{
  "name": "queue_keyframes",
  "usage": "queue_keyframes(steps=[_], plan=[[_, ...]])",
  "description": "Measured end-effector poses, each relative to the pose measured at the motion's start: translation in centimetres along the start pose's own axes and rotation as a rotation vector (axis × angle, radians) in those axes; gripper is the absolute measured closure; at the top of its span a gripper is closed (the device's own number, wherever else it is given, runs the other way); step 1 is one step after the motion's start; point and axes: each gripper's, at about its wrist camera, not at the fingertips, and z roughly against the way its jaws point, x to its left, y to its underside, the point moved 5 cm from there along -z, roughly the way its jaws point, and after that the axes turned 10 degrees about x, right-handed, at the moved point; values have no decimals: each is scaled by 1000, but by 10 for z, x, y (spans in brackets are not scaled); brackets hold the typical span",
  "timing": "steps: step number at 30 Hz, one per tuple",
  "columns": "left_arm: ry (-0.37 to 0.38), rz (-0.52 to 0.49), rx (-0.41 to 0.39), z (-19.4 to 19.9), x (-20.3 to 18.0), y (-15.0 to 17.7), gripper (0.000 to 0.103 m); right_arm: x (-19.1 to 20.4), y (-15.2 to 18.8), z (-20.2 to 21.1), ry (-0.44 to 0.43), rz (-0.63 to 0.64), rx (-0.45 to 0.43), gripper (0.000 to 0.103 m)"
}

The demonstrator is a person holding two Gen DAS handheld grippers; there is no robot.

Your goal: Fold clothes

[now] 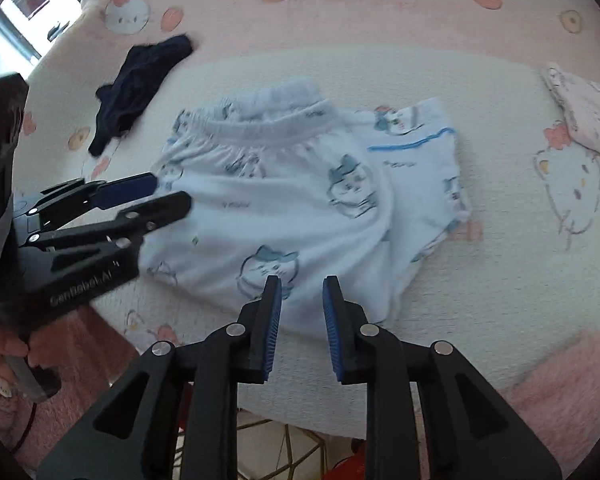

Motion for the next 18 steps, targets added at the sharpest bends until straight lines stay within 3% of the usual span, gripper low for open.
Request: queue_keyframes(steps=[4,5,6,9,11,12,13,15,17,18], plan=[[-87,-83,55,-21,-9,21,56,-1,12,-15,166,105,60,86],[-115,-78,62,-19,-4,24,55,-6,13,-14,175,83,61,91],[-139,-70,69,-17,4,27,54,-11,15,-13,184,62,63,103],[-153,-2,86,-14,32,40,48,-22,17,-9,169,3,65,103],[-156,49,75,-7,41,42,51,-24,18,-8,293,-7,58,102],[-141,68,62,-3,43,43,51,-25,18,-7,353,-13,54,93],[-125,88,49,1,45,43,51,-27,18,-5,364,-36,45,93],[-47,109,23,7,39,43,51,-23,14,2,150,-80,-9,93],[-34,71,17,0,17,39,51,-12,10,5,63,-77,-59,93],[-53,37,41,-7,9,39,51,-5,10,-1,47,-55,-43,93]])
